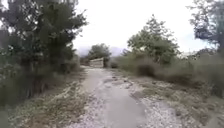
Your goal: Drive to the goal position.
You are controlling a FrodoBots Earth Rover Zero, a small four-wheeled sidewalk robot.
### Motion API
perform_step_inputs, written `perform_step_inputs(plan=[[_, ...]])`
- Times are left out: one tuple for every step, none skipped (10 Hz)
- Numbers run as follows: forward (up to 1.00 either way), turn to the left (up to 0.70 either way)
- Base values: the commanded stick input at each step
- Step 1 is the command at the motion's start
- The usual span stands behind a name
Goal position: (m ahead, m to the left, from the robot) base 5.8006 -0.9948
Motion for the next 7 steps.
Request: perform_step_inputs(plan=[[0.50,0.00],[0.50,0.00],[0.50,0.00],[0.50,0.00],[0.50,0.00],[0.50,0.00],[0.50,0.00]])
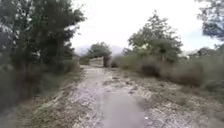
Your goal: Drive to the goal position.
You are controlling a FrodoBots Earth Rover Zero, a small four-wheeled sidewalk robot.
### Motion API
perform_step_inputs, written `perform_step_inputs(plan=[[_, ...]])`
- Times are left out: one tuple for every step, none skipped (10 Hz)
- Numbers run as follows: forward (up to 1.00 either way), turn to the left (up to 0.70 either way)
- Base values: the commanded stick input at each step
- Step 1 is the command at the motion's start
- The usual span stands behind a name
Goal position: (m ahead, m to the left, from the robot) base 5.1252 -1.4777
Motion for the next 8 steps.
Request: perform_step_inputs(plan=[[0.50,0.00],[0.50,0.00],[0.50,0.00],[0.50,0.00],[0.50,0.00],[0.50,0.00],[0.50,0.00],[0.50,0.00]])
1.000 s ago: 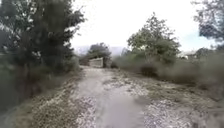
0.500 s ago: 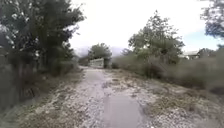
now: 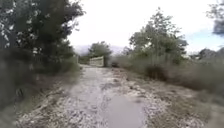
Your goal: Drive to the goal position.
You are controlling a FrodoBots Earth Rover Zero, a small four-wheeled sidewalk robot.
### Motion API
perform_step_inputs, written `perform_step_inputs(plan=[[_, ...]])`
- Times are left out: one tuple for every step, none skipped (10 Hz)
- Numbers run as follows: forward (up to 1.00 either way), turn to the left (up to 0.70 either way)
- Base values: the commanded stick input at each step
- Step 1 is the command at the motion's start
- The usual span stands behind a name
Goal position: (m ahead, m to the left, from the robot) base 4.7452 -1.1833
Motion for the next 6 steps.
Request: perform_step_inputs(plan=[[0.50,0.00],[0.50,0.00],[0.50,0.00],[0.50,0.00],[0.50,0.00],[0.50,0.00]])
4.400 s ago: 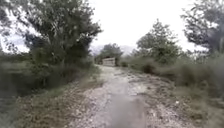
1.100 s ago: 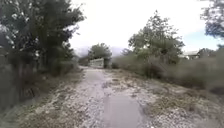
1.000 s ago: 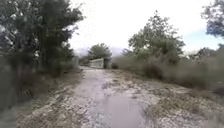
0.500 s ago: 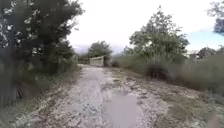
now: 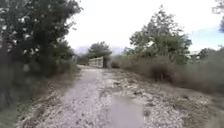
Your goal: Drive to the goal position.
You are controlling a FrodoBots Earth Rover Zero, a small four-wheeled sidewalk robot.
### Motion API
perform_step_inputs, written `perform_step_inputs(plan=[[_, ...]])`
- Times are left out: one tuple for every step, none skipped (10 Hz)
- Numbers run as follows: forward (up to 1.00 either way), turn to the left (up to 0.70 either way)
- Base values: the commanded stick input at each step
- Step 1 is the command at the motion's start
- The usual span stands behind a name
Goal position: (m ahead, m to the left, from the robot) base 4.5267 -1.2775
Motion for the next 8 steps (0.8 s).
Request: perform_step_inputs(plan=[[0.50,0.00],[0.50,0.00],[0.50,0.00],[0.50,0.00],[0.50,0.00],[0.50,0.00],[0.50,0.00],[0.50,0.00]])
